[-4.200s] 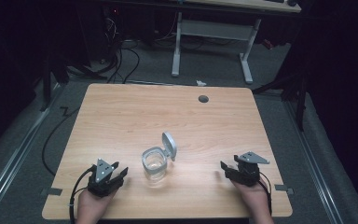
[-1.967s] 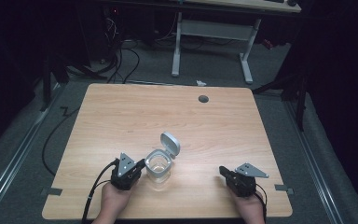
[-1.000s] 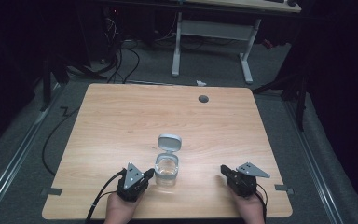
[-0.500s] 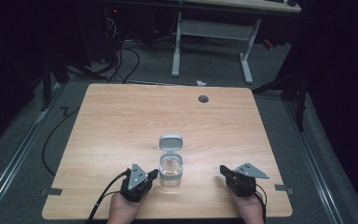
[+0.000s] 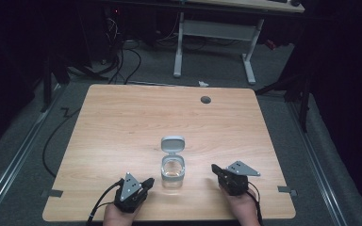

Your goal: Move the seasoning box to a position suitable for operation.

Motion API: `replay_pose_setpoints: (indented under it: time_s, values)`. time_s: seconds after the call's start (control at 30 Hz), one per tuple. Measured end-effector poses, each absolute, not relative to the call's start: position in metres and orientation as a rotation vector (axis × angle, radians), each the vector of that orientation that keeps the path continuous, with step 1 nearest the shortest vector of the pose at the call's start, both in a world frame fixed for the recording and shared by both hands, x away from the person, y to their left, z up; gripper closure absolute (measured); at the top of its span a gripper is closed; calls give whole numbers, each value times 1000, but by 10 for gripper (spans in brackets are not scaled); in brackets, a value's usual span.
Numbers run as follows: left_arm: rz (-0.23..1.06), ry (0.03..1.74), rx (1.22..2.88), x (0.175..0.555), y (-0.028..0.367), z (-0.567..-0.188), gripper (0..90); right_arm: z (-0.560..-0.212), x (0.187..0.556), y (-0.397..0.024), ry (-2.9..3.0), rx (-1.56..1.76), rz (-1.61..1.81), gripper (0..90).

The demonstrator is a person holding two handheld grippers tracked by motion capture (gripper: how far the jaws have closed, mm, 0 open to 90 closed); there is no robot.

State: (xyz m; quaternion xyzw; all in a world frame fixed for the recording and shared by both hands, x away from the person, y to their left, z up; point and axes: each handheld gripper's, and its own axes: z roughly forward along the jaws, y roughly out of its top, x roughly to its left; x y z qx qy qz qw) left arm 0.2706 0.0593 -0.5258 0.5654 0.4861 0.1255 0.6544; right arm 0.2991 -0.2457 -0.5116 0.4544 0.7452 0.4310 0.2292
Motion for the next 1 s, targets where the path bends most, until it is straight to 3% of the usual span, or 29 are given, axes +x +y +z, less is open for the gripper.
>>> replay_pose_setpoints:
  time_s: [1.0]
  values:
    - [216, 1014, 1312, 255, 28, -525, 900, -463, 361, -185, 1990, 1142, 1254, 894]
